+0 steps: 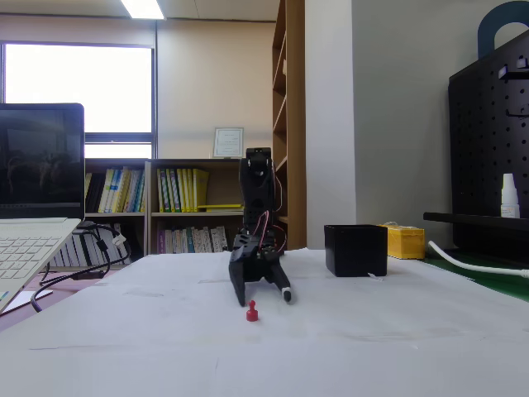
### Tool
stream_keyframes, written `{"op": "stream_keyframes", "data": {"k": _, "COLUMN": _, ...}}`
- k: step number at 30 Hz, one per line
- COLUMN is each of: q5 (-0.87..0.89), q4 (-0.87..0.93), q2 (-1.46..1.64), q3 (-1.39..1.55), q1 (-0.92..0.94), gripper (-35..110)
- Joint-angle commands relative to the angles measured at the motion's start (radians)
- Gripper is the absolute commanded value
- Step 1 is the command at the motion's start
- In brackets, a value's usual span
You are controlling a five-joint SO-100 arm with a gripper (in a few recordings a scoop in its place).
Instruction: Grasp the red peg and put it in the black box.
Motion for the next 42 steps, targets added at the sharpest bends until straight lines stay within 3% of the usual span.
{"op": "stream_keyframes", "data": {"k": 1, "q5": -0.009, "q4": 0.054, "q2": 0.038, "q3": 0.114, "q1": 0.0, "gripper": 29}}
{"op": "stream_keyframes", "data": {"k": 42, "q5": -0.02, "q4": 0.091, "q2": 0.16, "q3": 0.337, "q1": -0.064, "gripper": 32}}
